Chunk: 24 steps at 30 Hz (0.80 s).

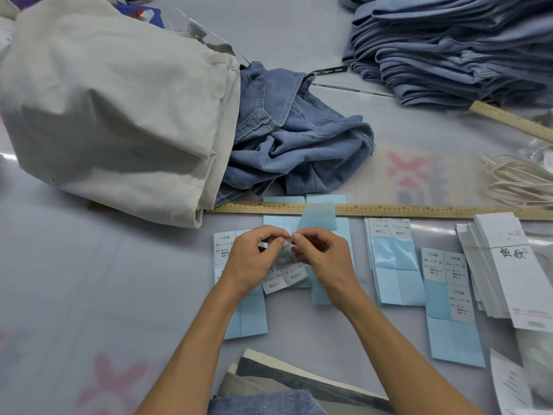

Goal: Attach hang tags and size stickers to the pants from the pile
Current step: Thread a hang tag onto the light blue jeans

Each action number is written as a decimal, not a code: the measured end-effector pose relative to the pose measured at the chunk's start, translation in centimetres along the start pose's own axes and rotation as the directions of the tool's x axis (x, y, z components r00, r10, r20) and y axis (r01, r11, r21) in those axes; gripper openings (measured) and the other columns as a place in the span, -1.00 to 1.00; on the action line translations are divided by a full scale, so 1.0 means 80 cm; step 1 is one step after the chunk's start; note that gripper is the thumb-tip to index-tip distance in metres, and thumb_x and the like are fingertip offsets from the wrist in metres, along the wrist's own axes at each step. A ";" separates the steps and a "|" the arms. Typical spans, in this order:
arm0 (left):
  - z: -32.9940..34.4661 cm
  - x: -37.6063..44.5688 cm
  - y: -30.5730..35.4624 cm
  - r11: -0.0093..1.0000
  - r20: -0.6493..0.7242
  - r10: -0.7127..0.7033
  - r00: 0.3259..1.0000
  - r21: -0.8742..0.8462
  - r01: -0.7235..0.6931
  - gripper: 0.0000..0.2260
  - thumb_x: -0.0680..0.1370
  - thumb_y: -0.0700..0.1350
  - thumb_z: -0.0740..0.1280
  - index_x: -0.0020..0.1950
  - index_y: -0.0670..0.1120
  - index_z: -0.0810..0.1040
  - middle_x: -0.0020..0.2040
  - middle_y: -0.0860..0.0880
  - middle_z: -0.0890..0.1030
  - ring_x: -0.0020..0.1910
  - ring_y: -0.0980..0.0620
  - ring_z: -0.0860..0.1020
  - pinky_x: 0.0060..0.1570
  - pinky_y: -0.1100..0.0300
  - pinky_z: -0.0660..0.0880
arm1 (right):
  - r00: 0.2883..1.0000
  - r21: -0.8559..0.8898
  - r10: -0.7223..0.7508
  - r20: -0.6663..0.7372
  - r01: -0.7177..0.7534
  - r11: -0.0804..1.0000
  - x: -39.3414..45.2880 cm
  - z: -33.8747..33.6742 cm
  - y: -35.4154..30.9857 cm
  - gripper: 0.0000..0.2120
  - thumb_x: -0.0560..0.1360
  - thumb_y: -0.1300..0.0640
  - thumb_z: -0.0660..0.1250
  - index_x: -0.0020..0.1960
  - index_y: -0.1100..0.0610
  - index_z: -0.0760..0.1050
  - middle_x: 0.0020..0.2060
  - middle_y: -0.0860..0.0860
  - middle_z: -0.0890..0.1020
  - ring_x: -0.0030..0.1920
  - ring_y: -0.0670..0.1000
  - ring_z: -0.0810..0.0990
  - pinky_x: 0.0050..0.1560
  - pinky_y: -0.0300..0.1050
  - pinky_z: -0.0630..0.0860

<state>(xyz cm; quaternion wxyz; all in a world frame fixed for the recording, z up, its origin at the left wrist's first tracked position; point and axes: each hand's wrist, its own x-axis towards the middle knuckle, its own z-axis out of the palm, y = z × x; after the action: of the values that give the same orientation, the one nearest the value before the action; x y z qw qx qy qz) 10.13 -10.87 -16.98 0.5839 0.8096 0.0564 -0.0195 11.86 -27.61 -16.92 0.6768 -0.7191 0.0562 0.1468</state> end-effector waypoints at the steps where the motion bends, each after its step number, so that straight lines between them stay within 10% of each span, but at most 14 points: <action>1: 0.000 0.000 0.000 1.000 -0.005 -0.009 1.000 0.001 0.009 -0.85 0.61 -0.24 0.37 0.03 -0.06 0.72 -0.07 0.07 0.70 -0.05 0.12 0.62 -0.03 0.24 0.56 | 1.000 -0.042 -0.026 0.010 0.027 0.999 0.000 0.001 -0.001 -0.95 0.52 0.11 0.50 -0.02 0.07 0.71 -0.17 0.01 0.74 -0.10 0.03 0.72 0.00 -0.01 0.68; 24: 0.005 0.002 -0.008 0.995 -0.050 -0.082 0.995 -0.057 0.079 -0.81 0.63 -0.21 0.34 -0.02 0.04 0.70 -0.10 0.06 0.68 -0.10 0.13 0.58 -0.10 0.21 0.54 | 0.998 -0.132 0.014 -0.057 -0.021 0.991 0.002 0.007 -0.006 -0.94 0.51 0.29 0.40 -0.11 0.19 0.62 -0.25 -0.03 0.65 -0.22 -0.12 0.59 -0.17 -0.25 0.55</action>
<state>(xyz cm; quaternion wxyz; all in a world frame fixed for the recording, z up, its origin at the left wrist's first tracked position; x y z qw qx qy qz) 10.27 -11.05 -17.72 0.6030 0.7906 0.1045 -0.0203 12.11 -27.00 -16.50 0.6245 -0.7658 0.0717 0.1358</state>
